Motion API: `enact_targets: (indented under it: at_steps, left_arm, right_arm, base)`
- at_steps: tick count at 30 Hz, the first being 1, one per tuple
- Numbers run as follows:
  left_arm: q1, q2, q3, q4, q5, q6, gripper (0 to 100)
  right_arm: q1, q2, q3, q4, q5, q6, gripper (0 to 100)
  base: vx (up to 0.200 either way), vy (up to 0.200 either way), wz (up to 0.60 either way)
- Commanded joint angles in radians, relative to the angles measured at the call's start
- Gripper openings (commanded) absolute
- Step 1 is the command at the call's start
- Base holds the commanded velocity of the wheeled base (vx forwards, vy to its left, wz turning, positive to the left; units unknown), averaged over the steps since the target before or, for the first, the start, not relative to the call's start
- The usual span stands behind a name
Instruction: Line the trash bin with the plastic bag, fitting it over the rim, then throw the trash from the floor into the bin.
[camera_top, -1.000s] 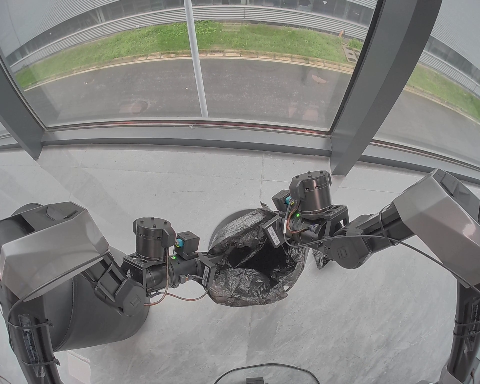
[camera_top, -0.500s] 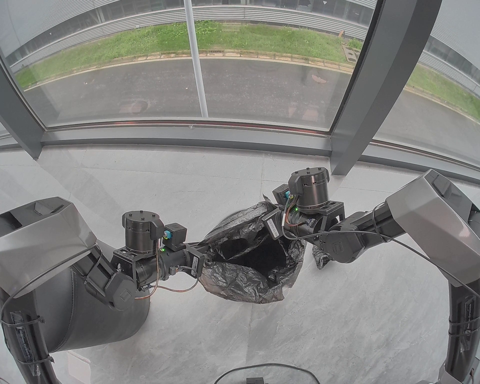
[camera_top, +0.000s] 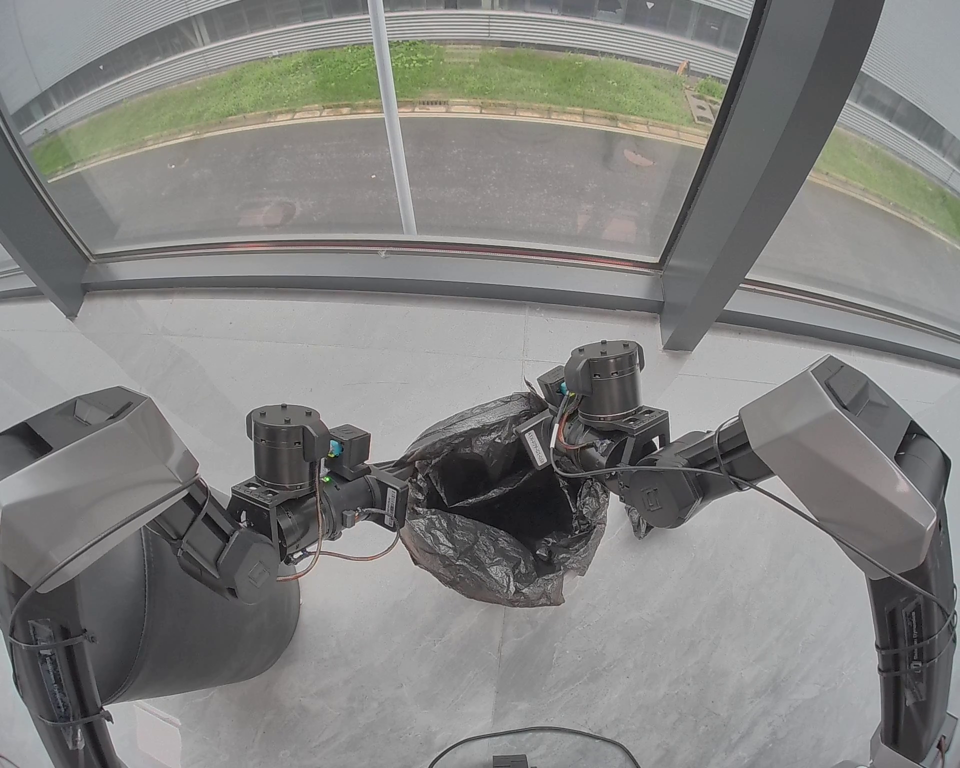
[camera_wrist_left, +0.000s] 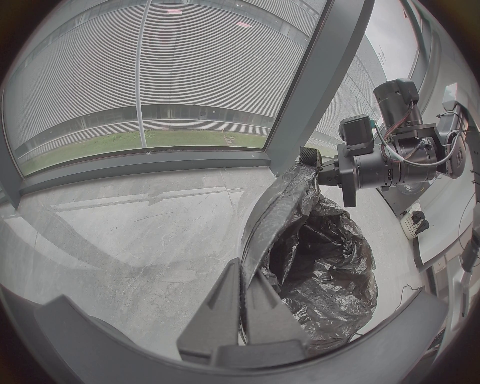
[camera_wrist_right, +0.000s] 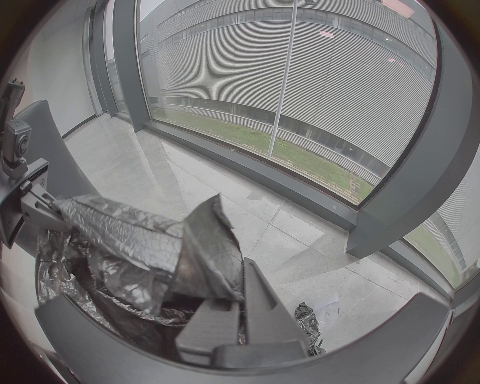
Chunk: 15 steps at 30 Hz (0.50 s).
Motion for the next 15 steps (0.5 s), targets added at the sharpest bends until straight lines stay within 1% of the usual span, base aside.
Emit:
enact_targets:
  at_steps: [1,8,15]
  left_arm:
    - [0.014,0.031,-0.02,0.0,0.002,0.0,0]
    - [0.048,0.04,-0.03,0.0,0.0,0.001,0]
    - [0.06,0.053,-0.048,0.001,-0.001,0.001,0]
  right_arm:
    - [-0.019,0.043,-0.045,-0.003,-0.002,0.002,0]
    - [-0.025,0.056,-0.078,-0.001,-0.007,0.015,0]
    - [-0.027,0.085,-0.137,0.005,-0.007,0.014,0]
  base:
    - [0.0,0.0,0.0]
    - [0.0,0.0,0.0]
    - [0.0,0.0,0.0]
